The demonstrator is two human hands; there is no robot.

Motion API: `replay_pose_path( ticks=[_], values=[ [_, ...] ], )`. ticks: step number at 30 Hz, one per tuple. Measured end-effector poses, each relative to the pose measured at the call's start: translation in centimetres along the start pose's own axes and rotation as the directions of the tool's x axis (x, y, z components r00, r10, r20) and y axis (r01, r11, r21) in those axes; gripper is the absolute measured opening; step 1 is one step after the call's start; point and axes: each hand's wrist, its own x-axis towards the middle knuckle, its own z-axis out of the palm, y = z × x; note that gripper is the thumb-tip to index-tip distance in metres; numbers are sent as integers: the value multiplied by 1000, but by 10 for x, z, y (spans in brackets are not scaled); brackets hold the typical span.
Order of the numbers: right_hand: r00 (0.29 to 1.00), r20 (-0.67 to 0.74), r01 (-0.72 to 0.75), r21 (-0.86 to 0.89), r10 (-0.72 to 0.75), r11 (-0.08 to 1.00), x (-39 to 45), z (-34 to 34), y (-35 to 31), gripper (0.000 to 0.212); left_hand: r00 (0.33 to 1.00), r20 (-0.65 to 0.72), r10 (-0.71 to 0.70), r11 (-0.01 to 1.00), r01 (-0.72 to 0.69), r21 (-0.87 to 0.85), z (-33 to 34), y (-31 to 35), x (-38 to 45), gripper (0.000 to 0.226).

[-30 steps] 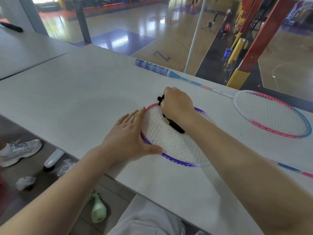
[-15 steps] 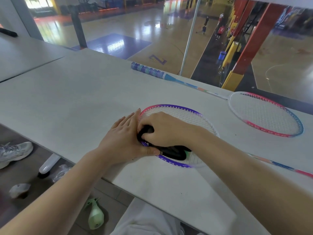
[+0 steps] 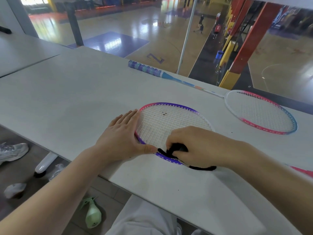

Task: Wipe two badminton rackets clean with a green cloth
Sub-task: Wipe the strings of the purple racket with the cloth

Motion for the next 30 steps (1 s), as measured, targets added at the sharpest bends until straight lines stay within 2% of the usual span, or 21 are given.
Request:
replay_pose_path(
  ticks=[5, 7, 13, 18, 21, 26, 30],
  values=[
    [998, 55, -14, -94, 19, 996, -30, -2, 21, 16, 999, 30, -15, 1000, 15, 17, 0, 1, 0, 131],
    [999, 39, 19, -98, -16, 995, -30, 0, 20, 13, 999, 34, -14, 1000, 13, 19, 0, 2, 1, 132],
    [978, -186, 79, -63, -90, 995, 11, 18, -2, 14, 1000, -10, 7, 1000, -7, 12, 3, 1, 1, 147],
    [943, -307, 134, -12, -132, 991, 71, 16, -24, 14, 997, -76, 29, 999, -32, -37, 4, 0, 2, 150],
    [942, -309, 141, 4, -133, 990, 86, 14, -28, 18, 995, -99, 25, 997, -31, -65, 3, 0, 1, 151],
    [946, -242, 221, -10, -217, 975, 55, 10, -14, 12, 997, -69, 22, 999, -25, -36, 3, 0, 2, 152],
    [967, -176, 189, 18, -183, 982, 20, 7, 6, 26, 1000, -30, -2, 1000, 3, 12, 3, 0, 2, 150]
  ],
)
